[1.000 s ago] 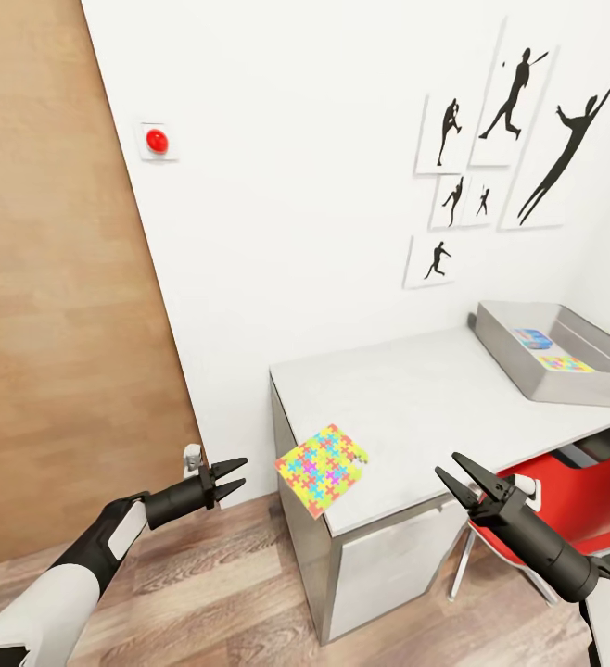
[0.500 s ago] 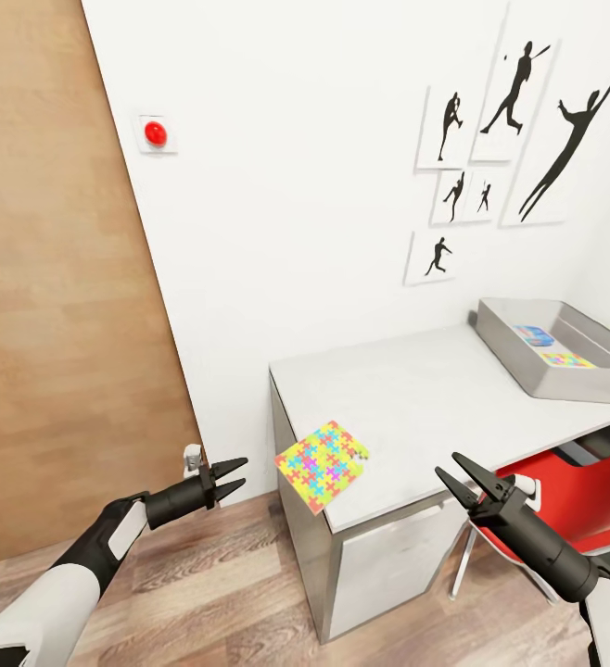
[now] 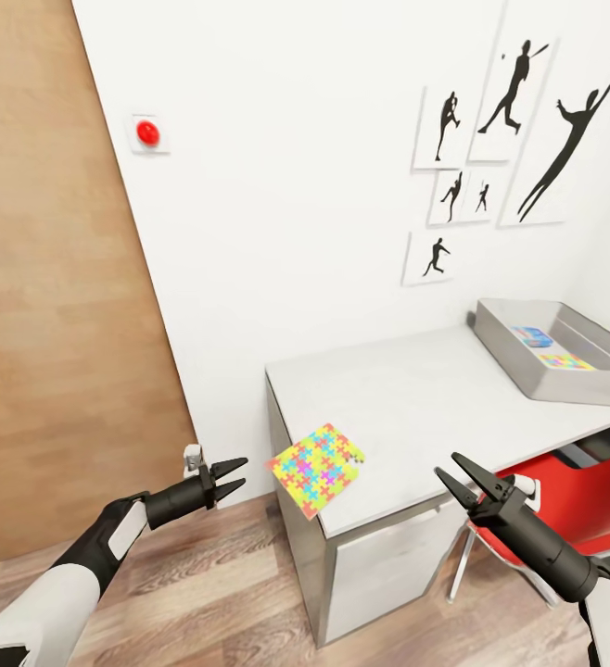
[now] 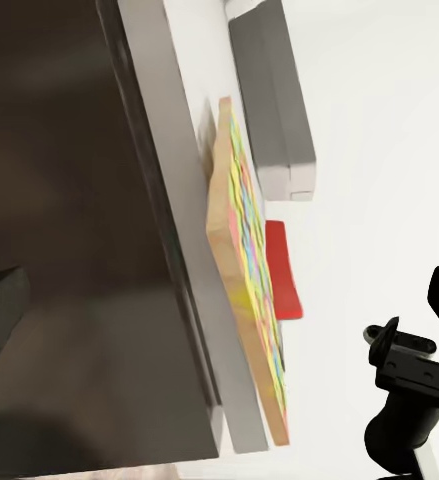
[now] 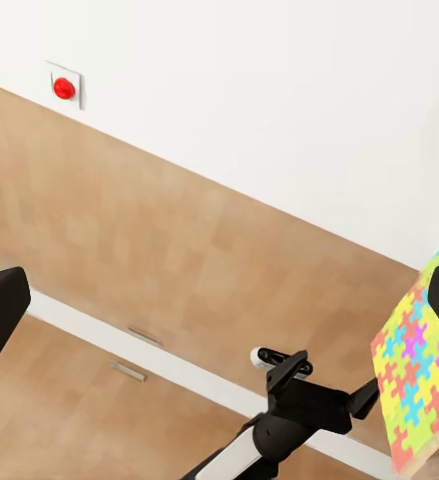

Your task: Put all the toys in the child's room - the three board games (two on the bed and one on the table), the two jigsaw puzzles on the table, and the tennis ball on the table - inside the toy box on the table in the child's room.

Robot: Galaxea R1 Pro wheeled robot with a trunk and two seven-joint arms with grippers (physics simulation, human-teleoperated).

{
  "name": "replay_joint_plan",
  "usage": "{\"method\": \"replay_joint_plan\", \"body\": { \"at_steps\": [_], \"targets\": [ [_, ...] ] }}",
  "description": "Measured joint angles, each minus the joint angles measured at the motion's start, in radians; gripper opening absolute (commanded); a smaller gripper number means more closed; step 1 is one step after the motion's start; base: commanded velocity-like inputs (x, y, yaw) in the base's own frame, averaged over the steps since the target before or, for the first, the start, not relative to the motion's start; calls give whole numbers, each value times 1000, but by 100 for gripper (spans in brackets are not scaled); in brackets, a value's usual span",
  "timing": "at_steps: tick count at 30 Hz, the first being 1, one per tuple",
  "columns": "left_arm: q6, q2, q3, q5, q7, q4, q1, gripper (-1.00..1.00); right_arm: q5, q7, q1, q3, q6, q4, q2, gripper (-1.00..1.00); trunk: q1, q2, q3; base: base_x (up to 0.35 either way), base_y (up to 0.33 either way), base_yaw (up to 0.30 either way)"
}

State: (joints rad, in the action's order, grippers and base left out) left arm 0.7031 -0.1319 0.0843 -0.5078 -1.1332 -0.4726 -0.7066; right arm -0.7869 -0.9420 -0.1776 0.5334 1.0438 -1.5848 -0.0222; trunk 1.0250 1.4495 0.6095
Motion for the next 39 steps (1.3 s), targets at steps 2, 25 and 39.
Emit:
{"method": "replay_joint_plan", "body": {
  "at_steps": [2, 25, 39],
  "targets": [
    [0, 0, 0, 0, 0, 0, 0, 100, 1, 0, 0, 0, 0, 0, 0, 100, 0, 0, 0, 22, -118, 0],
    [-2, 1, -2, 0, -1, 0, 0, 100, 1, 0, 0, 0, 0, 0, 0, 100, 0, 0, 0, 2, -83, 0],
    [-2, 0, -2, 1, -1, 0, 0, 100, 1, 0, 0, 0, 0, 0, -1, 100, 0, 0, 0, 17, -5, 0]
  ]
}}
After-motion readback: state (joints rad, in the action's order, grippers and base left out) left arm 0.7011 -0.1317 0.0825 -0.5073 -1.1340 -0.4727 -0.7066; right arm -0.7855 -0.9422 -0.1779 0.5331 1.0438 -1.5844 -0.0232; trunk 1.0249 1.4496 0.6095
